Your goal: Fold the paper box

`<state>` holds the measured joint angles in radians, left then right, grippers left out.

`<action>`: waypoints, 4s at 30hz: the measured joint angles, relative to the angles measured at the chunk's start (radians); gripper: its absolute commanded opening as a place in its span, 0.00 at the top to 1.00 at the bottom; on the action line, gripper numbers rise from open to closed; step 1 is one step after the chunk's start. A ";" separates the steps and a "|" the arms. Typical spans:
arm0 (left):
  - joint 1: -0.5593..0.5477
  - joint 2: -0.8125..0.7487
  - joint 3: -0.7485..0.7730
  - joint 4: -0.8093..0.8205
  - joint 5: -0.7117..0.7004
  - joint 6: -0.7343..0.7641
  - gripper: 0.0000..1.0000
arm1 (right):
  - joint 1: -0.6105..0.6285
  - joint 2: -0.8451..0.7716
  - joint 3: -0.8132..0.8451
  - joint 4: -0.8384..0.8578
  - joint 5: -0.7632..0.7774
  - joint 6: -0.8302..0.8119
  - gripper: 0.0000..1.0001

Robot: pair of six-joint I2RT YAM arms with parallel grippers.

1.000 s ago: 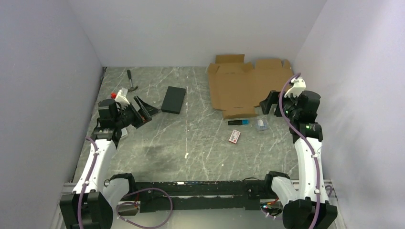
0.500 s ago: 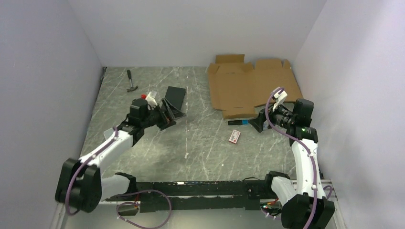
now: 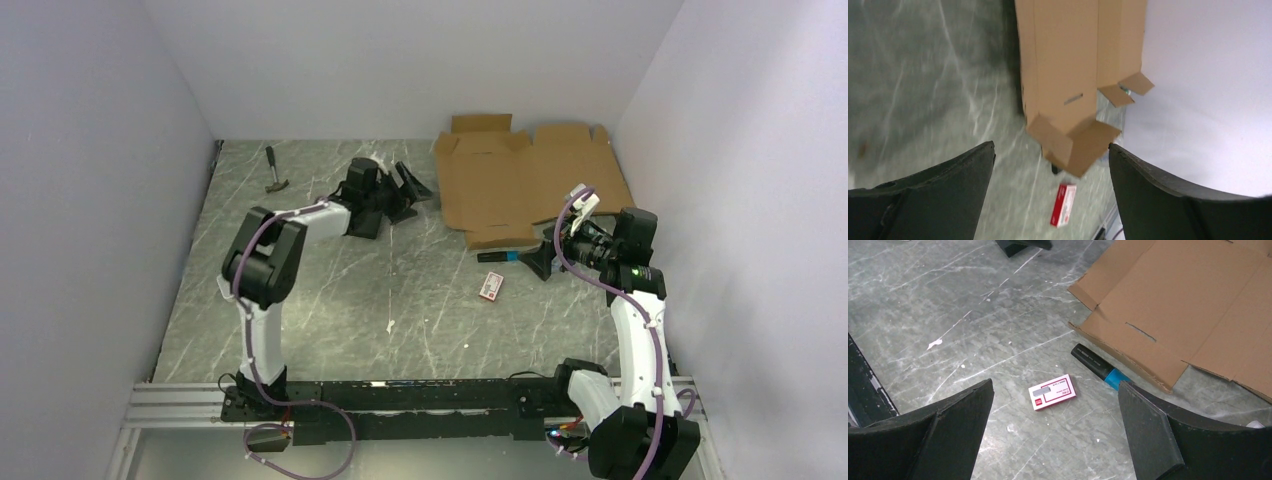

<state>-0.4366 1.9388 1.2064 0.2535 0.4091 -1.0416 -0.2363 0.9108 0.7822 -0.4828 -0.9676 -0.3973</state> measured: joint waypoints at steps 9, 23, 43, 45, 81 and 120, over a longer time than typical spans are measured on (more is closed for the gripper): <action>0.002 0.351 0.317 0.003 0.087 -0.009 0.42 | 0.000 0.000 0.000 -0.002 -0.008 -0.001 0.00; -0.024 0.573 0.608 -0.058 0.170 -0.027 0.88 | 0.000 0.000 0.000 -0.002 -0.011 -0.001 0.00; -0.031 0.088 0.222 0.050 -0.034 0.062 1.00 | -0.010 0.000 -0.004 -0.003 -0.042 -0.001 0.00; -0.027 0.024 0.173 0.097 -0.041 0.061 1.00 | -0.018 0.000 -0.004 -0.005 -0.056 0.000 0.00; 0.018 -1.420 -0.872 -0.241 -0.266 0.079 1.00 | 0.404 0.502 -0.019 0.493 0.241 0.884 0.00; 0.016 -1.500 -0.902 -0.420 -0.288 0.038 1.00 | 0.443 0.715 -0.098 0.737 0.489 1.186 1.00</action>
<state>-0.4202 0.4389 0.3042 -0.1665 0.1211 -1.0035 0.2070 1.6253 0.6838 0.2543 -0.4786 0.7891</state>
